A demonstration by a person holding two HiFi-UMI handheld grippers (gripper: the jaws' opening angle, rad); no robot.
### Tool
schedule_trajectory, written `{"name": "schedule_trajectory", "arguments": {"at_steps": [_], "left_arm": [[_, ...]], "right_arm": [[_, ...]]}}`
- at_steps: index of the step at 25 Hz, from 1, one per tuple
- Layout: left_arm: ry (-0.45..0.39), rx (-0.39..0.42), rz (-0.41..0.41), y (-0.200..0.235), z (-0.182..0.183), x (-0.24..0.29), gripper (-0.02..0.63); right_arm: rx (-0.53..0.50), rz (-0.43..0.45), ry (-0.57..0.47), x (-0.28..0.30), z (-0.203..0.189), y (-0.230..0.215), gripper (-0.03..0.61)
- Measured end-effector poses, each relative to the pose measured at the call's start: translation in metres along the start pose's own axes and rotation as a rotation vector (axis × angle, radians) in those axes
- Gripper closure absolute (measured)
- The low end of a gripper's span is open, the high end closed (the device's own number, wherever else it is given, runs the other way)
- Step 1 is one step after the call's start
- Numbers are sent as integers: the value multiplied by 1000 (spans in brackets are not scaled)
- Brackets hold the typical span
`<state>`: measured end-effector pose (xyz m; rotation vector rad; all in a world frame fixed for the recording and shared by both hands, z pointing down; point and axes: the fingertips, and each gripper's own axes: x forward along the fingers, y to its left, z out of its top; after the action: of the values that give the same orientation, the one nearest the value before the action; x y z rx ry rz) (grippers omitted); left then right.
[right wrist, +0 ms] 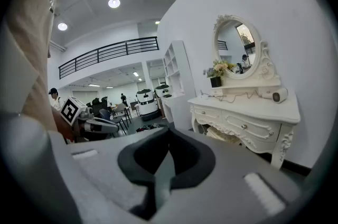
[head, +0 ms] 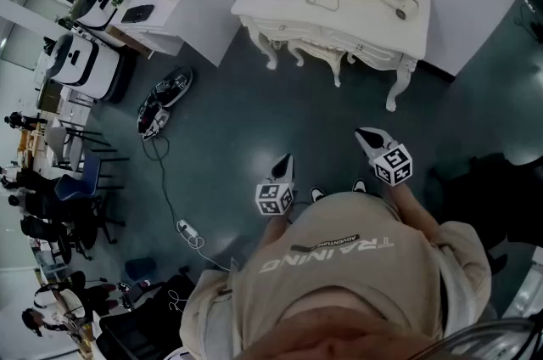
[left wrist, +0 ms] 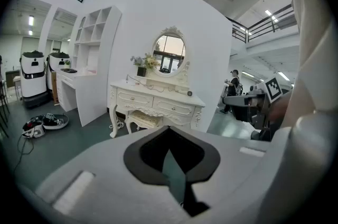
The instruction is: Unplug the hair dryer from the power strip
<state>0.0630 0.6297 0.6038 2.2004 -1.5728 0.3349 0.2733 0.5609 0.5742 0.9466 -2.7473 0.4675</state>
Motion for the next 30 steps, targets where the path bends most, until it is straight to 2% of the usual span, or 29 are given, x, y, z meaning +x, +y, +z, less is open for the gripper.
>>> {"name": "schedule_trajectory", "arguments": {"at_steps": [8,15,18,22,26,30], "left_arm": [[-15,15,-4,38,4,4,607],[1,6,-64,77,-1,7,607],[-1,20,-101,93,2,12,607],[-9,14,-109,121,9,35,607],[-4,-4,-115,134,14,61,607],[29,11,-111,147,30,94,607]], "right_arm": [[-6,-14,22,30,-4,9,574],[-29,-50,10,60,10,30,574],[-15,-89,23,70,9,41,574],[-11,-101,48,87,2,51,574],[16,-115,89,106,-6,29,574],[42,-93,72,154,12,-8,574]]}}
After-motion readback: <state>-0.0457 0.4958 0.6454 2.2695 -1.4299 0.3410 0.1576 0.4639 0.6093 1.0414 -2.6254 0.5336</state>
